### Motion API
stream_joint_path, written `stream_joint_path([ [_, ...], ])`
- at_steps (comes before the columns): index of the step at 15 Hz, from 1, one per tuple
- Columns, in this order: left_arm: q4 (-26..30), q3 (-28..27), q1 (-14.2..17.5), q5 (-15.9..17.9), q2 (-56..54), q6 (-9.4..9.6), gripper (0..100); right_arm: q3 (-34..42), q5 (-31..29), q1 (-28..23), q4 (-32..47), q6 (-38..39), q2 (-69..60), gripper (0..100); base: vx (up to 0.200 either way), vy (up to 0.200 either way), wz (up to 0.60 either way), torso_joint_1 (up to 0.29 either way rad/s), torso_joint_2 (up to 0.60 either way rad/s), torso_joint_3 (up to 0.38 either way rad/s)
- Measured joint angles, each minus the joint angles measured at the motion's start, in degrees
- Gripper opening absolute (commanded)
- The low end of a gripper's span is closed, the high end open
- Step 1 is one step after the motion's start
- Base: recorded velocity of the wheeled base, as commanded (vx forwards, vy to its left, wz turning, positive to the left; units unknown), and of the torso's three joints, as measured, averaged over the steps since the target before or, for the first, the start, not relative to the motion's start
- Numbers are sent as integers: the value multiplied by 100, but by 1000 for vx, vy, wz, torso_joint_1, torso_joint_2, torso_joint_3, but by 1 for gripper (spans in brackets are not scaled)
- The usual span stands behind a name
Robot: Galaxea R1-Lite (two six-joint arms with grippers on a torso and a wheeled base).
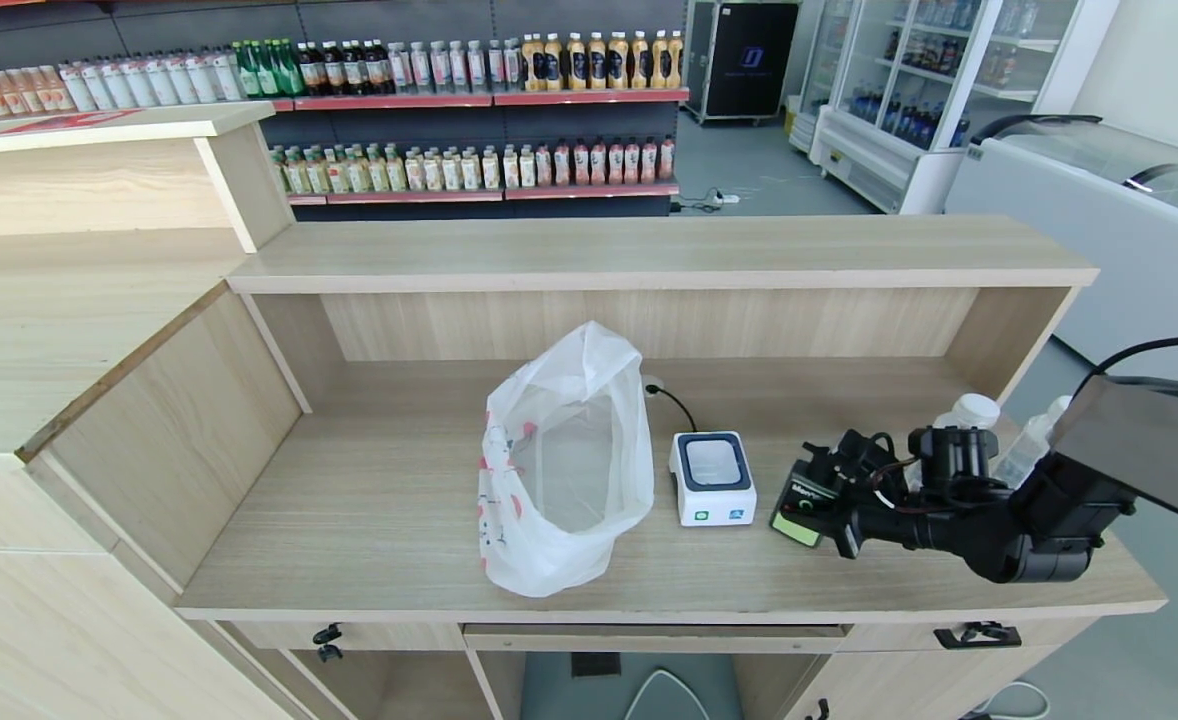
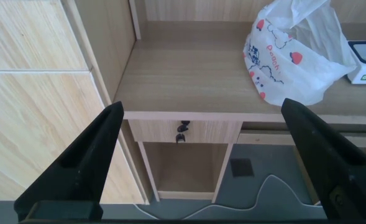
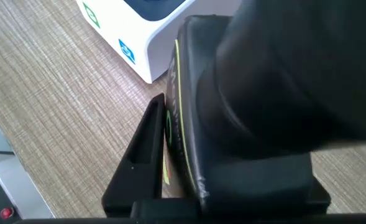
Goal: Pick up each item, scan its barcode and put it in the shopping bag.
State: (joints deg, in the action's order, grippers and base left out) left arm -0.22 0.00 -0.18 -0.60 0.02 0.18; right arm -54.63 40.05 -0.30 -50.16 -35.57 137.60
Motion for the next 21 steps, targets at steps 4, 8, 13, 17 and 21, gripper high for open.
stream_joint_path([
  [4,-2,0,0,0,0,0,100,276,-11,-57,-187,-30,-129,0,0,0,0,0,0,0],
  [8,-2,0,0,0,0,0,100,863,-23,-129,-101,-428,-1030,0,0,0,0,0,0,0],
  [13,0,0,0,2,0,0,100,2225,90,-190,-48,-1864,-3449,0,0,0,0,0,0,0],
  [17,-2,0,0,0,0,-2,100,2770,482,-234,-46,-4463,-4757,0,0,0,0,0,0,0],
  [21,0,0,-2,0,0,0,100,2776,684,146,-301,-6936,-5538,0,0,0,0,0,0,0],
])
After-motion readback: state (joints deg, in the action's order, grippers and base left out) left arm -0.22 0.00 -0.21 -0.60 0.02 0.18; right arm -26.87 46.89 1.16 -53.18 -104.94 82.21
